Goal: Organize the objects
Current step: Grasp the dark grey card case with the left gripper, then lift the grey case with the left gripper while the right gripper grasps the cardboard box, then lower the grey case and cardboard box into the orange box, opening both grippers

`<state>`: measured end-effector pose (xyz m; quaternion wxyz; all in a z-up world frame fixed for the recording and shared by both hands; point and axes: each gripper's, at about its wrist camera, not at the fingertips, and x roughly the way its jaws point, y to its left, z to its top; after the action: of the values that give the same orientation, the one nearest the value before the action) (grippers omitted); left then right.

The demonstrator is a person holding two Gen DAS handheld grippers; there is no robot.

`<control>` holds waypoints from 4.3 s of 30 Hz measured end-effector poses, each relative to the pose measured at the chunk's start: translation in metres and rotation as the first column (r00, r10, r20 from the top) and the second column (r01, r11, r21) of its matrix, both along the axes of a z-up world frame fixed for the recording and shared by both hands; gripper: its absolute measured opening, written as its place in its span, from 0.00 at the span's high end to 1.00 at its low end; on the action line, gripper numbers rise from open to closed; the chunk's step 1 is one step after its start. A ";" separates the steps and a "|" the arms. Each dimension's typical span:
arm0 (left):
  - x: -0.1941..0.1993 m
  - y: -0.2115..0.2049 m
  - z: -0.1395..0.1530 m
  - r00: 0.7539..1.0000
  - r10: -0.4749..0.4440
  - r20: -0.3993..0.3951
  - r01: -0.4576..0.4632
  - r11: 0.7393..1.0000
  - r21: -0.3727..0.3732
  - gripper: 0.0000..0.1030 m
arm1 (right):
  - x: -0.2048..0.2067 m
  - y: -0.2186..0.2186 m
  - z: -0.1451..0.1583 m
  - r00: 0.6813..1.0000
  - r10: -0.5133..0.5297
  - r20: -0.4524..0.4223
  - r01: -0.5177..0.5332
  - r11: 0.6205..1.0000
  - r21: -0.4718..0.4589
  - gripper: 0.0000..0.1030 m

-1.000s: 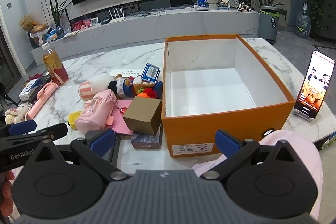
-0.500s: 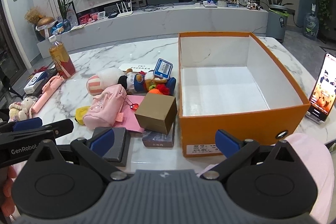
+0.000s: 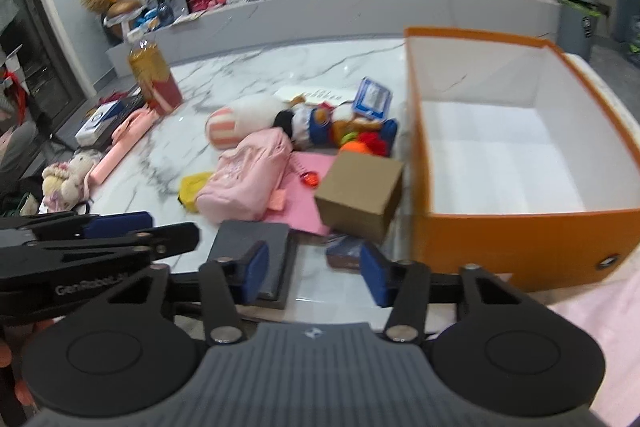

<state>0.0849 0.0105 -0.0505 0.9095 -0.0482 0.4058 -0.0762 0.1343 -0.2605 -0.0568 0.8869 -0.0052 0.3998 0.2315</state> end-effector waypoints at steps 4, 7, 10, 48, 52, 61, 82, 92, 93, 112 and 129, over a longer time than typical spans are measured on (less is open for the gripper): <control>0.015 0.003 -0.014 0.997 0.024 -0.080 -0.028 0.998 -0.050 0.40 | 0.013 0.011 -0.009 0.999 0.044 -0.012 -0.045 0.998 -0.036 0.63; 0.024 0.004 -0.023 0.993 0.033 -0.116 -0.040 0.997 -0.059 0.30 | 0.022 0.017 -0.020 0.996 0.084 -0.036 -0.086 0.993 -0.080 0.77; 0.034 0.009 -0.033 0.984 0.044 -0.171 -0.061 0.994 -0.096 0.27 | 0.031 0.019 -0.034 0.993 0.088 -0.085 -0.095 0.992 -0.082 0.81; 0.032 0.004 -0.037 0.960 0.067 -0.271 -0.088 0.994 -0.067 0.13 | 0.029 0.043 -0.066 0.961 0.233 -0.147 -0.241 0.970 -0.040 0.92; 0.030 0.012 -0.032 0.966 0.103 -0.237 -0.112 0.993 -0.029 0.13 | 0.025 0.041 -0.062 0.964 0.230 -0.133 -0.237 0.971 -0.039 0.90; 0.036 0.036 -0.005 0.979 0.138 -0.153 -0.150 0.986 -0.073 0.13 | 0.026 0.031 -0.020 0.964 0.265 0.015 -0.262 0.958 -0.118 0.69; 0.063 0.040 -0.009 0.987 0.095 -0.126 -0.118 0.974 -0.192 0.13 | 0.065 0.077 -0.059 0.850 0.523 0.068 -0.321 0.615 -0.721 0.27; 0.062 0.044 -0.006 0.989 0.091 -0.114 -0.113 0.972 -0.204 0.13 | 0.071 0.081 -0.038 0.862 0.501 0.074 -0.329 0.666 -0.669 0.49; 0.061 0.044 -0.005 0.990 0.090 -0.111 -0.111 0.973 -0.203 0.13 | 0.071 0.080 -0.033 0.864 0.497 0.078 -0.333 0.680 -0.653 0.51; 0.069 -0.013 0.048 0.994 -0.105 0.024 0.108 0.984 -0.144 0.13 | 0.105 -0.035 0.085 0.992 0.123 0.027 -0.124 0.991 0.043 0.53; 0.122 -0.198 0.034 0.871 -0.477 -0.115 0.490 0.851 0.187 0.13 | 0.127 -0.168 0.050 0.978 -0.202 -0.053 0.207 0.972 0.110 0.53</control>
<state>0.2071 -0.1876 -0.0167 0.8474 0.1491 0.4396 -0.2576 0.2618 -0.4285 -0.0070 0.8963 0.0917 0.4026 0.1615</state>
